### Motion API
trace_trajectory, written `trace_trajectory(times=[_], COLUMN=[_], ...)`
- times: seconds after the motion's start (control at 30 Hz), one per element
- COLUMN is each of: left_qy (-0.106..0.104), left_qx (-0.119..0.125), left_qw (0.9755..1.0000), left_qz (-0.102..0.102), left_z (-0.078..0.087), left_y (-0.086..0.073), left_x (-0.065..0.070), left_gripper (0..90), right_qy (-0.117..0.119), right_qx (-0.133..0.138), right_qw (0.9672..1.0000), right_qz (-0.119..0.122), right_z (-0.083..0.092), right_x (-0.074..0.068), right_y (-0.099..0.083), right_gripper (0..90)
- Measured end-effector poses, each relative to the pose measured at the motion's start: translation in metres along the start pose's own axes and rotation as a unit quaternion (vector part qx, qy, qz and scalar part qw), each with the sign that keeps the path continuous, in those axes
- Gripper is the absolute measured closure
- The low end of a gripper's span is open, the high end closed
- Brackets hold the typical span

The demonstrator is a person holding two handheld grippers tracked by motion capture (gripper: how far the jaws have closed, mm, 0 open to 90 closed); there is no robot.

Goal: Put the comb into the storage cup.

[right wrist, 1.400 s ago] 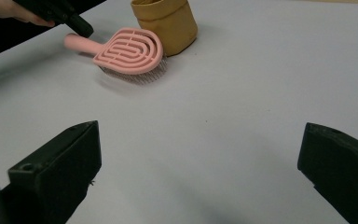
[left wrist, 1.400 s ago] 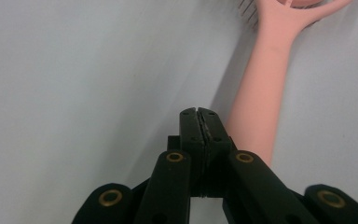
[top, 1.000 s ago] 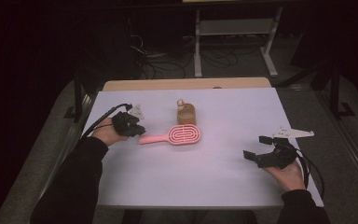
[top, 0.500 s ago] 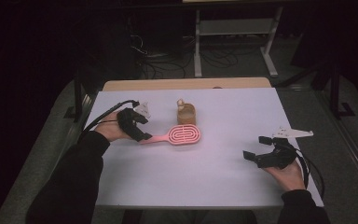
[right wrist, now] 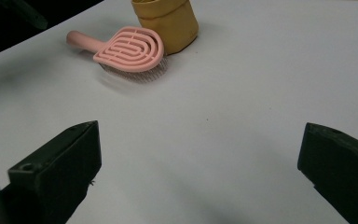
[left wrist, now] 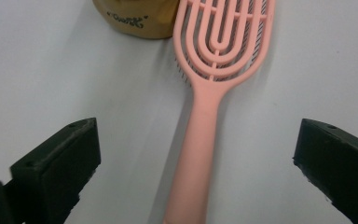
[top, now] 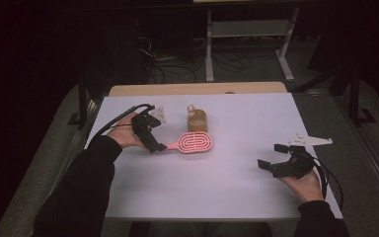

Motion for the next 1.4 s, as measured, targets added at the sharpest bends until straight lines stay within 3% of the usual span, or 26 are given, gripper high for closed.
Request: trace_trajectory(times=[0.33,0.93,1.17,1.4], left_qy=[0.002,-0.017,-0.019,-0.009], left_qx=[-0.012,-0.046,-0.050,-0.059], left_qw=[0.9999,0.9985,0.9981,0.9972], left_qz=[-0.010,-0.023,-0.032,-0.045], left_z=[-0.017,-0.048,-0.053,-0.057], left_y=[0.006,0.007,0.009,0.008], left_x=[0.003,0.009,0.011,0.012], left_gripper=[0.0,0.4,8.5,23.5], right_qy=[0.001,0.003,0.004,0.005], right_qx=[0.001,-0.001,-0.002,-0.002], right_qw=[1.0000,1.0000,1.0000,1.0000], right_qz=[0.001,0.001,0.001,0.001], right_z=[0.000,0.000,0.000,0.000], right_x=[0.000,0.000,0.000,0.000], right_y=[0.000,0.000,0.000,0.000], right_gripper=[0.0,0.0,0.0,0.0])
Point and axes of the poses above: each handheld gripper's, and its own axes: z roughly backward along the jaws, y roughly out of its top, x roughly to its right, the point moved 6 cm from there along -z, roughly forward along the jaws, and after that the axes turned 5 degrees about -x, right-handed, at the moved point
